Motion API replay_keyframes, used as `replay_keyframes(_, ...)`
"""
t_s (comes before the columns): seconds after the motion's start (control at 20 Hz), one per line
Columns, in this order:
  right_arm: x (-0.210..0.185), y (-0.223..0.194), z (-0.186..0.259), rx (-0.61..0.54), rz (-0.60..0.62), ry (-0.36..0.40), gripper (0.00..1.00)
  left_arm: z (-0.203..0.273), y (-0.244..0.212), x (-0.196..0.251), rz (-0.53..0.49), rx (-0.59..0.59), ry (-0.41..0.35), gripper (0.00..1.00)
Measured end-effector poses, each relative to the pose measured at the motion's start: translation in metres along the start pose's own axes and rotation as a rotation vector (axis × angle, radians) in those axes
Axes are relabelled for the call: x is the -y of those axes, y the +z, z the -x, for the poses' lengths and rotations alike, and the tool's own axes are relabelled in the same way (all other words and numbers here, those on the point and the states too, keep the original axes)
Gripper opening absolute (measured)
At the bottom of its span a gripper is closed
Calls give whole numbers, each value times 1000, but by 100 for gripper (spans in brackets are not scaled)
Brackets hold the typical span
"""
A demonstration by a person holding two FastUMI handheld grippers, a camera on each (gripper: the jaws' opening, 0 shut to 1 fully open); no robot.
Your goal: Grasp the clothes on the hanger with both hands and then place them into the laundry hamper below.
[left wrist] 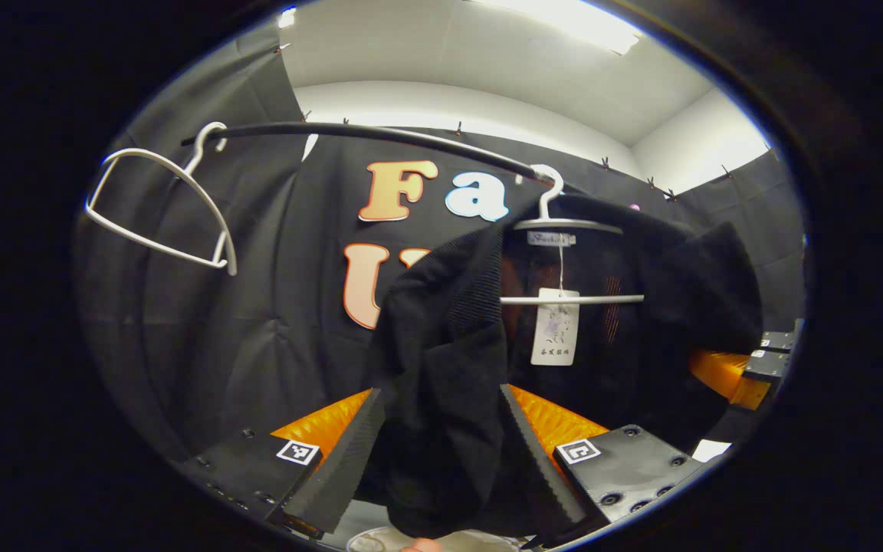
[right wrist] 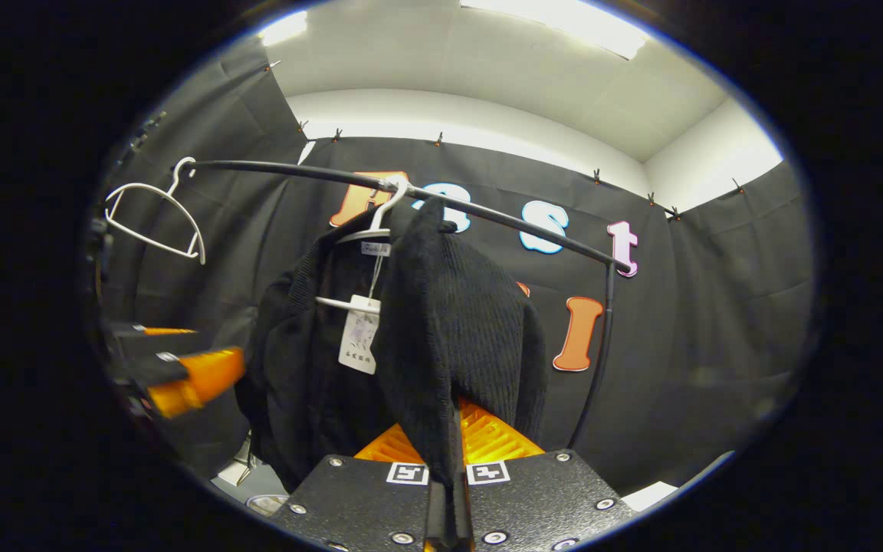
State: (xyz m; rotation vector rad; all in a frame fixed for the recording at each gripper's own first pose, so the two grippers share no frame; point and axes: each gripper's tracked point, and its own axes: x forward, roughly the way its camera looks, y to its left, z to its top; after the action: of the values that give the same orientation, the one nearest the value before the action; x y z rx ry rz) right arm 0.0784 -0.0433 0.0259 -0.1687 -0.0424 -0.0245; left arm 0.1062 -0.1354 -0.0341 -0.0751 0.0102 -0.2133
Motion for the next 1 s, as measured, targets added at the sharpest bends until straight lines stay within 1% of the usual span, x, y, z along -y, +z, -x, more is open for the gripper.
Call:
replay_keyframes(0.05, -2, 1, 0, 2, 3, 9, 4, -13, -4, 8, -23, 5, 5, 93)
replay_keyframes(0.15, -8, -2, -3, -2, -2, 34, 4, -35, -13, 19, -70, 16, 20, 93)
replay_keyframes(0.2, -10, -1, 0, -1, -12, 45, 4, -42, -19, 26, -76, 20, 22, 100)
replay_keyframes(0.25, -11, 0, 0, 3, -27, 55, 4, -49, -23, 31, -79, 30, 29, 96)
replay_keyframes(0.35, -14, -1, -3, 0, -59, 83, 4, -59, -28, 31, -102, 48, 65, 97)
replay_keyframes(0.4, -14, -2, -4, -3, -73, 93, 3, -63, -30, 27, -119, 57, 93, 93)
replay_keyframes(0.45, -13, -2, -6, -6, -79, 99, 4, -66, -30, 20, -139, 65, 132, 93)
replay_keyframes(0.5, -10, -3, -7, -8, -81, 95, 4, -67, -30, 11, -154, 76, 170, 94)
replay_keyframes(0.55, -7, -4, -9, -8, -83, 84, 4, -74, -31, -2, -165, 84, 203, 96)
replay_keyframes(0.6, -4, -2, -9, -6, -87, 67, 4, -76, -33, -18, -171, 86, 233, 99)
replay_keyframes(0.65, 0, -2, -9, -7, -89, 44, 4, -77, -37, -32, -173, 81, 256, 99)
replay_keyframes(0.7, 3, -1, -9, -6, -89, 15, 4, -79, -41, -45, -169, 68, 261, 99)
replay_keyframes(0.75, 5, -1, -7, -8, -89, -13, 10, -79, -48, -54, -157, 42, 250, 99)
replay_keyframes(0.8, 6, 1, -6, -11, -90, -37, 10, -79, -52, -63, -149, 24, 233, 99)
replay_keyframes(0.85, 7, 2, -4, -12, -92, -58, 3, -79, -50, -73, -147, 25, 212, 86)
replay_keyframes(0.9, 9, 5, -3, -10, -96, -80, 3, -80, -46, -80, -146, 30, 184, 72)
replay_keyframes(0.95, 11, 7, -1, -7, -101, -103, 3, -81, -46, -79, -146, 30, 135, 58)
replay_keyframes(1.0, 13, 9, 1, -3, -105, -124, 10, -80, -43, -78, -152, 26, 98, 45)
